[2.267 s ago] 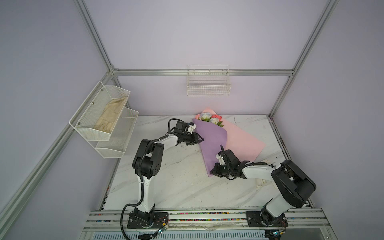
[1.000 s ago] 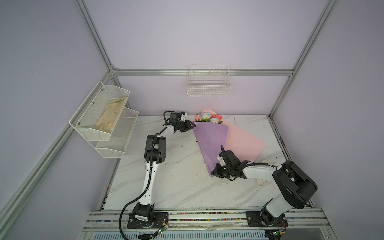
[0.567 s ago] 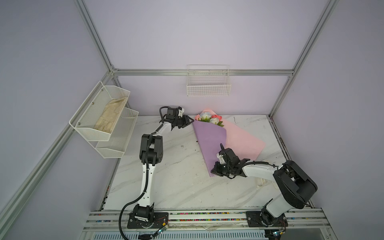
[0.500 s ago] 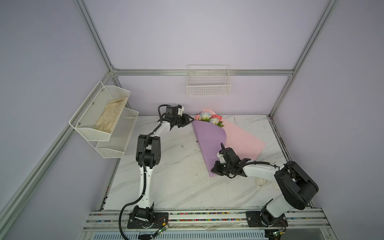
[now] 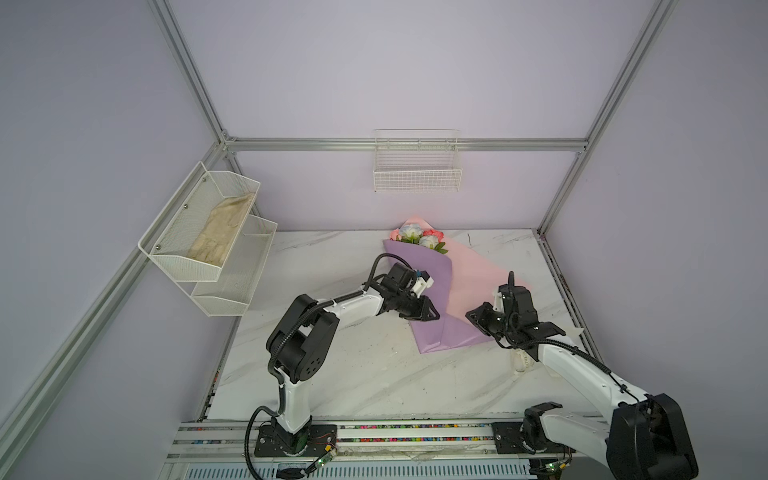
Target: Tie the bouquet of fake flowers
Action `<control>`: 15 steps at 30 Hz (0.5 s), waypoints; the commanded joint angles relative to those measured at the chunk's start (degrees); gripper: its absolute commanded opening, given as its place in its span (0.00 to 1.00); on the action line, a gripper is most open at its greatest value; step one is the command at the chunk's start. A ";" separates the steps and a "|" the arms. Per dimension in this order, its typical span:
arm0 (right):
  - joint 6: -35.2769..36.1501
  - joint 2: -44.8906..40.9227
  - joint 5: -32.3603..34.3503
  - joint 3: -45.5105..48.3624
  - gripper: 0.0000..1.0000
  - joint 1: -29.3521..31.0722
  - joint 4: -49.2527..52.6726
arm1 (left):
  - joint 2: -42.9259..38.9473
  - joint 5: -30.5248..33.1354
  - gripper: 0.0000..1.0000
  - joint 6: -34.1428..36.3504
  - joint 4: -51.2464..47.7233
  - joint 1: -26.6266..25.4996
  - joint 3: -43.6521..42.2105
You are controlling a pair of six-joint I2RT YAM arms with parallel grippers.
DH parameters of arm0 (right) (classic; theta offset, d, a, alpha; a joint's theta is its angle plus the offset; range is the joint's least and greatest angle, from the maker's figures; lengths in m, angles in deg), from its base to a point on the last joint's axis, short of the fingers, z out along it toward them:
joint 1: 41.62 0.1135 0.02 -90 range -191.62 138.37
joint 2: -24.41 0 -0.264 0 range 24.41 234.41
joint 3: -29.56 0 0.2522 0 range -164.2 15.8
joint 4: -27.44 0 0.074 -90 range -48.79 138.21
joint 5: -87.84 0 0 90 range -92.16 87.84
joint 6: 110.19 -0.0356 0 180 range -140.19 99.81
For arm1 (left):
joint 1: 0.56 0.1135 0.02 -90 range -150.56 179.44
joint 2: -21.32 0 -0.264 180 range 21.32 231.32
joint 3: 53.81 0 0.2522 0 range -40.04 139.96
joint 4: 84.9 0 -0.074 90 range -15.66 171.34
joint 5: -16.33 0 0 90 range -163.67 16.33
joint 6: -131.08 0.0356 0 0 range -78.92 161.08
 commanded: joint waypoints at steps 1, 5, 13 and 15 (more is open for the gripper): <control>3.57 -0.45 0.74 2.40 0.23 -6.35 7.14 | -2.33 3.22 0.27 2.02 0.60 -1.77 -2.65; 6.29 0.11 -2.38 4.81 0.28 -14.82 6.75 | -0.05 2.06 0.26 1.85 0.36 -4.01 -1.43; 9.74 3.52 -5.77 3.96 0.33 -20.34 5.89 | 4.33 3.64 0.23 1.54 -0.52 -6.24 3.45; 10.08 4.25 -5.68 3.71 0.37 -21.18 5.45 | 5.64 3.43 0.23 1.75 -1.22 -6.45 4.79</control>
